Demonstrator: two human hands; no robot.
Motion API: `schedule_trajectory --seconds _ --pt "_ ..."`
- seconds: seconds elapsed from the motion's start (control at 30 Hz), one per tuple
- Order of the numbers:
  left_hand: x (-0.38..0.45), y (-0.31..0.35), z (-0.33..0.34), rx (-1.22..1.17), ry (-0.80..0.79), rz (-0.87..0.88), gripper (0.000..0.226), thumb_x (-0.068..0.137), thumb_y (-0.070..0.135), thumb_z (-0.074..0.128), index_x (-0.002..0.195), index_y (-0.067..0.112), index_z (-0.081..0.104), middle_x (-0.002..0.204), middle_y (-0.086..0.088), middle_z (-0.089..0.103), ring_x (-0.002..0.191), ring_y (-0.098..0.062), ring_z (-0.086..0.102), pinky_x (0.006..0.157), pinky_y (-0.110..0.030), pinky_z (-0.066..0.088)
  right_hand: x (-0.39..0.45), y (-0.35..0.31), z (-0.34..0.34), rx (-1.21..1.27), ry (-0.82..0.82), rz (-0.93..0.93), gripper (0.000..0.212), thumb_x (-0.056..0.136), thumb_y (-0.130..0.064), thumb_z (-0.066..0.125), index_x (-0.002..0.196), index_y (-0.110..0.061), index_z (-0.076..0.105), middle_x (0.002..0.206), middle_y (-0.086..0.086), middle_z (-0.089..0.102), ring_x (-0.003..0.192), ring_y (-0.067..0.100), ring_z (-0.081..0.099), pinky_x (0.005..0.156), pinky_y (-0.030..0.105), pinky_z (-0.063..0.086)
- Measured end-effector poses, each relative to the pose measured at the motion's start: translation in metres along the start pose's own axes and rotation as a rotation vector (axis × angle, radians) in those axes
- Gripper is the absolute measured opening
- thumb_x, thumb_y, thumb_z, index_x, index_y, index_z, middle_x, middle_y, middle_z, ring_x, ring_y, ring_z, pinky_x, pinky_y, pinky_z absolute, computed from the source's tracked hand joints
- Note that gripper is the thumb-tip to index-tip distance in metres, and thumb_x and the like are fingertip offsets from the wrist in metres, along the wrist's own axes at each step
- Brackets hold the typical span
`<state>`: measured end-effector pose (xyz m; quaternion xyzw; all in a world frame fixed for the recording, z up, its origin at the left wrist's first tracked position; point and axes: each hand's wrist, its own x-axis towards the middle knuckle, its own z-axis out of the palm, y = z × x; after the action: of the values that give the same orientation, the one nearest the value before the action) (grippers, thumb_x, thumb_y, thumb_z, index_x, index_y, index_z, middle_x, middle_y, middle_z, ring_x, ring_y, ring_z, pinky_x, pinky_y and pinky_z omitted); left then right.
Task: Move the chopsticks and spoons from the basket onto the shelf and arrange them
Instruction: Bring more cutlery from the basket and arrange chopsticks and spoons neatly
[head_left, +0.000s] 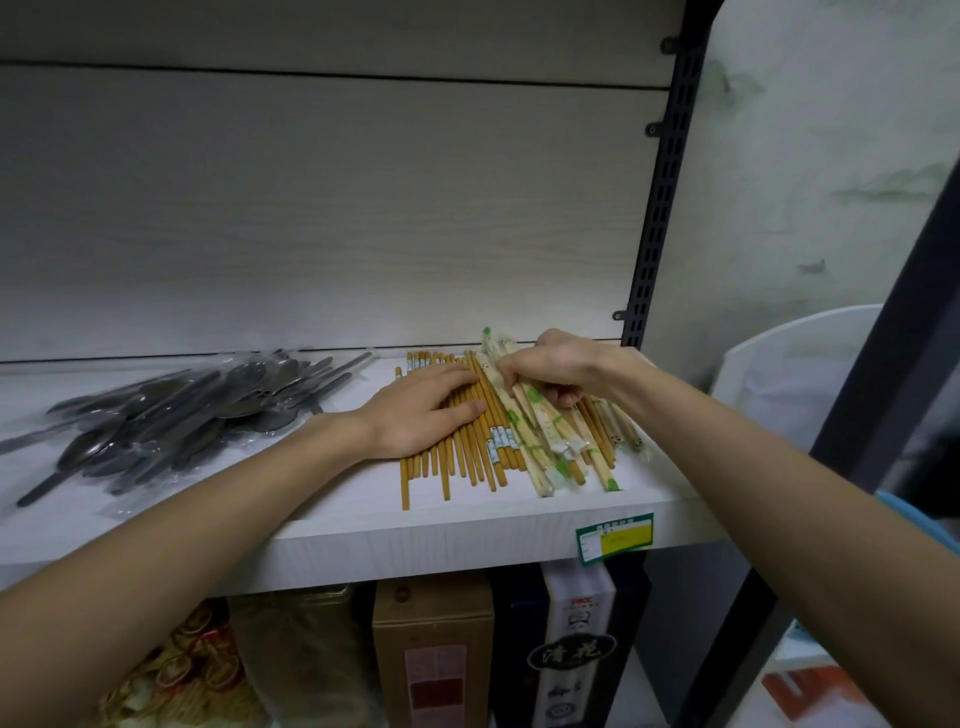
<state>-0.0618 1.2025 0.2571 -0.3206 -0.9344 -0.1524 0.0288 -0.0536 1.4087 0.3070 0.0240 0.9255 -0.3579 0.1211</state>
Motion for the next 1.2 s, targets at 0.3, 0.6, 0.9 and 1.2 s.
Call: schedule_trajectory --seconds 0.3,0.6,0.9,1.2 --pt "0.009 0.006 -0.005 0.048 0.138 0.073 0.040 0.102 0.045 0.047 0.133 0.024 0.062 0.138 0.005 0.057 0.128 -0.017 0.050 0.105 -0.040 0.042 -0.014 0.026 -0.023 0.371 -0.050 -0.047 0.026 0.099 -0.036 0.052 0.094 -0.012 0.060 0.076 0.005 0.067 0.066 0.020 0.060 0.078 0.038 0.045" --pt "0.039 0.045 -0.007 0.067 0.192 -0.104 0.034 0.089 0.057 0.060 0.108 0.032 0.071 0.096 0.009 0.071 0.090 -0.017 0.065 0.078 -0.036 0.055 -0.017 0.071 -0.045 -0.091 0.562 0.019 0.038 0.090 -0.028 0.062 0.057 -0.015 0.048 0.054 0.003 0.050 0.054 0.023 0.051 0.056 0.028 0.041" --pt "0.052 0.056 -0.008 0.047 0.237 -0.200 0.024 0.083 0.043 0.074 0.102 0.028 0.074 0.095 0.009 0.068 0.093 -0.018 0.063 0.071 -0.030 0.047 -0.023 0.086 -0.031 -0.188 0.535 0.044 0.034 0.088 -0.045 0.069 0.073 -0.014 0.070 0.067 -0.002 0.065 0.065 0.016 0.061 0.059 0.028 0.041" --pt "0.089 0.089 -0.005 -0.328 0.232 -0.167 0.012 0.091 0.032 0.068 0.097 0.027 0.077 0.093 0.011 0.072 0.092 -0.011 0.067 0.088 -0.036 0.056 -0.018 0.098 -0.026 0.092 0.567 -0.058 0.032 0.091 -0.039 0.065 0.079 -0.013 0.078 0.081 0.004 0.076 0.081 0.025 0.069 0.085 0.039 0.056"
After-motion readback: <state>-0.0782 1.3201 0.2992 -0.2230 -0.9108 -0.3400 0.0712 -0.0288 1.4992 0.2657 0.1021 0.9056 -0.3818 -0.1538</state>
